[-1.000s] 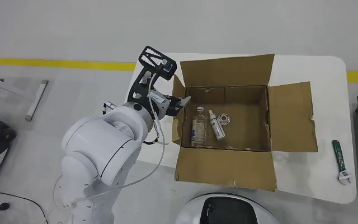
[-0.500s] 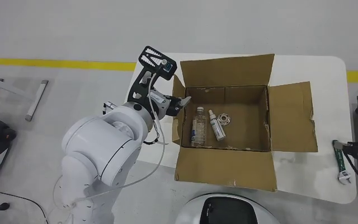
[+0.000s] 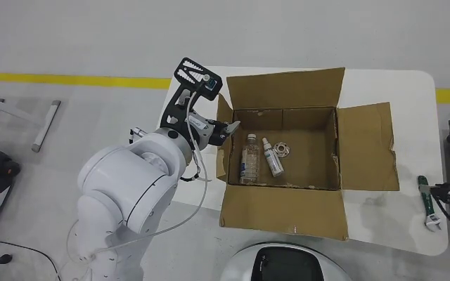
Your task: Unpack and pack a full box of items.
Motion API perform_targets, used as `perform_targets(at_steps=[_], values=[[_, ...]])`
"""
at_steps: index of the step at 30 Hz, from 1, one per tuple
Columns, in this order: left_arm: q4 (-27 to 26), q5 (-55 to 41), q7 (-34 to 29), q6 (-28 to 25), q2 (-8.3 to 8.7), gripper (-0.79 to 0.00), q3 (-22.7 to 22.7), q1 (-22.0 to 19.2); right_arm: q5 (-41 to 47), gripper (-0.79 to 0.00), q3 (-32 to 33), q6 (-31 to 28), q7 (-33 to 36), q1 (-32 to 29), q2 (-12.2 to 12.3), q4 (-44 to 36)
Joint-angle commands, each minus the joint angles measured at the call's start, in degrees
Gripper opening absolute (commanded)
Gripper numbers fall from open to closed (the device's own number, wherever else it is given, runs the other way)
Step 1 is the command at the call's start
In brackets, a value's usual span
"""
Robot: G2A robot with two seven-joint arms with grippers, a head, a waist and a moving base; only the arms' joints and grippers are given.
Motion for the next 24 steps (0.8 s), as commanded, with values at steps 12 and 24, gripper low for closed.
perform_targets(at_steps=[12, 24], values=[[0.0, 0.0, 0.0, 0.0, 0.00, 0.000, 0.0, 0.0, -1.8, -0.440, -4.0, 0.9, 0.0, 1.7, 2.0, 3.5], [0.0, 0.0, 0.0, 0.0, 0.00, 0.000, 0.0, 0.0, -2.0, -0.456, -6.8, 1.7, 0.0, 3.1, 2.9, 6.1]])
